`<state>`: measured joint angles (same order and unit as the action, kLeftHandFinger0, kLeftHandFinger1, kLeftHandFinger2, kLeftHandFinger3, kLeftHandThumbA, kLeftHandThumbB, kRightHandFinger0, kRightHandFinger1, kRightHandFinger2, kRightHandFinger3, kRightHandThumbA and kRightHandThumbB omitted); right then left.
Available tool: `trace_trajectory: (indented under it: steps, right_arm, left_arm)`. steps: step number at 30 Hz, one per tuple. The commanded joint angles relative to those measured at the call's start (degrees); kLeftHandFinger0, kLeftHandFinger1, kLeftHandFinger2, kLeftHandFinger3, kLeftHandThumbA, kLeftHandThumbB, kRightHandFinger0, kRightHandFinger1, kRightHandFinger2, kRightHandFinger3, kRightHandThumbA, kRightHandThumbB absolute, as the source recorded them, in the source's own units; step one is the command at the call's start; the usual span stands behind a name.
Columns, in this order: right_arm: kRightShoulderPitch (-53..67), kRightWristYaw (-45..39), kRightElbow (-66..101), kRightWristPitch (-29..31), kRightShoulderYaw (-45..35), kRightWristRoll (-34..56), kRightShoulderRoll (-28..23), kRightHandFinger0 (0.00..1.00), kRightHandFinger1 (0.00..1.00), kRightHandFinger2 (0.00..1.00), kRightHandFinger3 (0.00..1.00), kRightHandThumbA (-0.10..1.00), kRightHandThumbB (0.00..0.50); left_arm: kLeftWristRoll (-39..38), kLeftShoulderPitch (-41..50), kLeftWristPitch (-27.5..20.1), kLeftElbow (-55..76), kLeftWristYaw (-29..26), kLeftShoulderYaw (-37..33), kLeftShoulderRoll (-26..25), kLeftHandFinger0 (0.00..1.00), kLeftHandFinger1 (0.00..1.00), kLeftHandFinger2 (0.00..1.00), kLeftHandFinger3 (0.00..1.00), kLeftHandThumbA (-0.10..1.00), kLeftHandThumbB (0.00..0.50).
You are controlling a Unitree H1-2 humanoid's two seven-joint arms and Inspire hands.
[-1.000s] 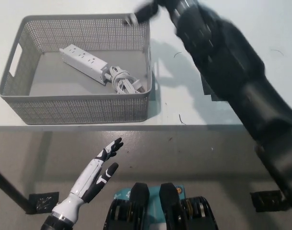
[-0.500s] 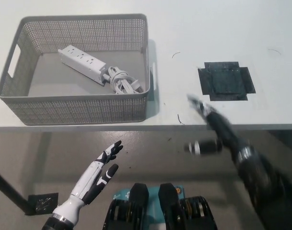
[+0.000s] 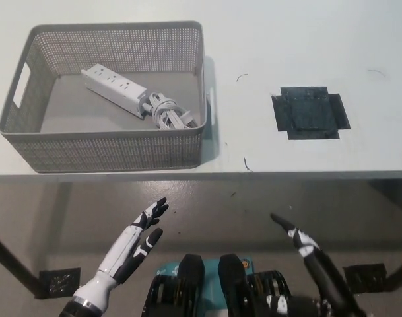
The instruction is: Use the right hand to pick up a power strip and put it into a container on the left side
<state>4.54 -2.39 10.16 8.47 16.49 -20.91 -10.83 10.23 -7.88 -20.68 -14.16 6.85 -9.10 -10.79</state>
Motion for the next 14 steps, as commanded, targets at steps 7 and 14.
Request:
trace_trajectory:
  steps: [7, 14]
  right_arm:
    - [-4.7, 6.5, -17.9, 18.5, -6.0, 10.9, 3.4, 1.00, 1.00, 1.00, 1.00, 1.00, 0.204]
    - [-6.5, 3.4, -20.0, 15.3, -8.0, 12.0, 5.3, 1.00, 1.00, 1.00, 1.00, 1.00, 0.254]
  left_arm:
    - [-1.7, -1.0, -4.3, 1.3, 0.3, 0.2, 0.1, 1.00, 1.00, 1.00, 1.00, 1.00, 0.190]
    - [-1.4, -0.8, -6.3, 0.5, 0.2, -0.2, -0.2, 1.00, 1.00, 1.00, 1.00, 1.00, 0.148]
